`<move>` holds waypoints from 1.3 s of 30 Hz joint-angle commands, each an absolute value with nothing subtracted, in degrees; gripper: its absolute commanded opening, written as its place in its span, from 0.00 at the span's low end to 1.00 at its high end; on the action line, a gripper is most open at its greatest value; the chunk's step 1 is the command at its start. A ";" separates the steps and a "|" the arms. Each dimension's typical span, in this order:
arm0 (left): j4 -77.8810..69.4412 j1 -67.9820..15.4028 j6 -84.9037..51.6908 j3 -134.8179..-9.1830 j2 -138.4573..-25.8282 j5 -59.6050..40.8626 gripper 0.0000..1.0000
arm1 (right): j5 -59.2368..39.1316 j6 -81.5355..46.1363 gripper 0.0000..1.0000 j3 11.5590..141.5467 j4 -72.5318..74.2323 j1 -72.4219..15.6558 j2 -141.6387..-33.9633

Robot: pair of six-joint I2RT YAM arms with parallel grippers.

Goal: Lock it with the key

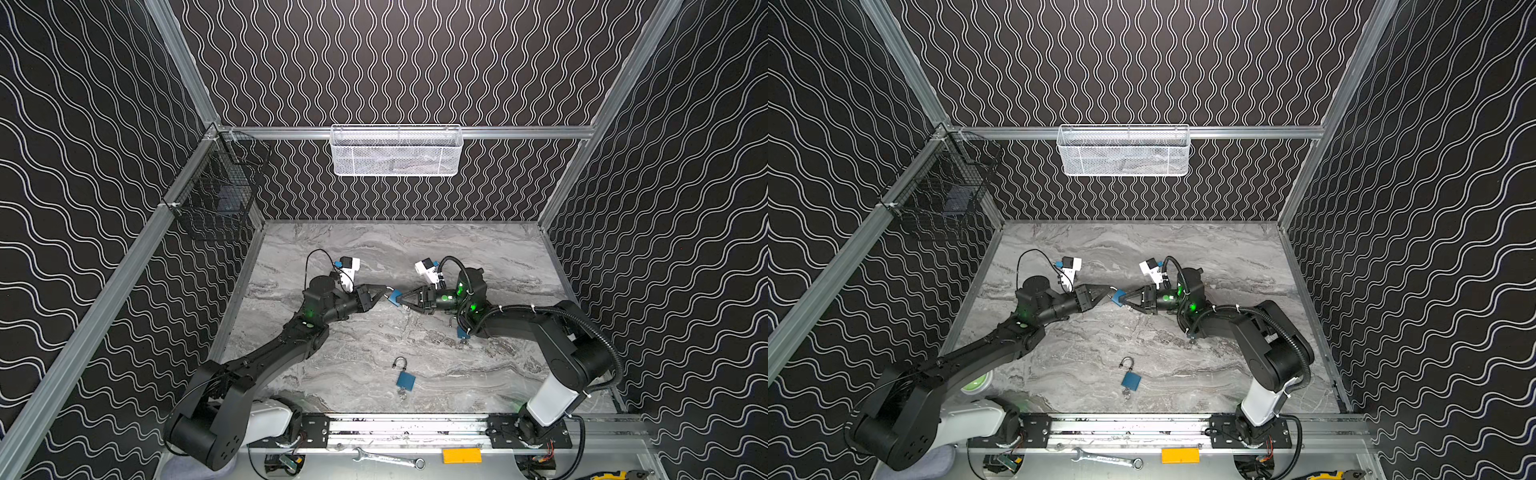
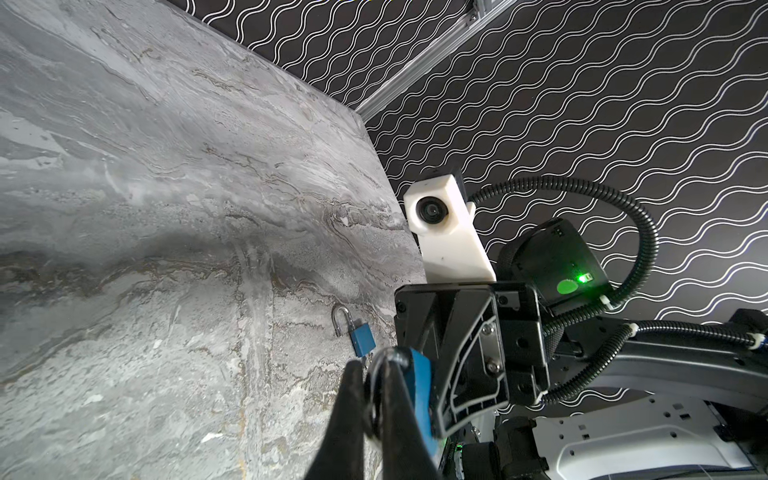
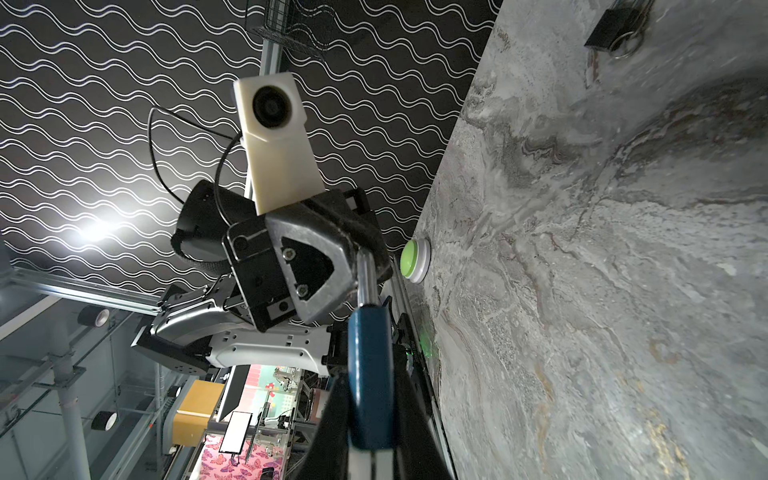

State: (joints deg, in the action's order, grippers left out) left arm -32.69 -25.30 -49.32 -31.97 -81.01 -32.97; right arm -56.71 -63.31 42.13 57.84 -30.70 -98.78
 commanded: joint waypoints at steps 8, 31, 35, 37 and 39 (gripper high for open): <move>-27.07 -25.07 -47.02 -35.11 -81.09 -46.06 0.07 | -48.24 -61.83 0.00 41.52 58.66 -30.72 -97.75; -25.59 -21.18 -46.11 -37.73 -85.36 -44.38 0.40 | -50.80 -62.84 0.00 36.73 61.52 -30.90 -96.24; -27.09 -21.18 -46.55 -38.03 -87.02 -45.09 0.41 | -50.89 -63.19 0.00 36.74 62.17 -30.81 -96.41; -27.53 -21.27 -46.82 -38.34 -88.03 -45.34 0.41 | -50.99 -63.67 0.00 36.76 62.89 -30.90 -96.50; -29.51 -21.38 -47.93 -38.17 -89.03 -45.98 0.42 | -50.95 -63.84 0.00 36.53 63.18 -30.91 -96.43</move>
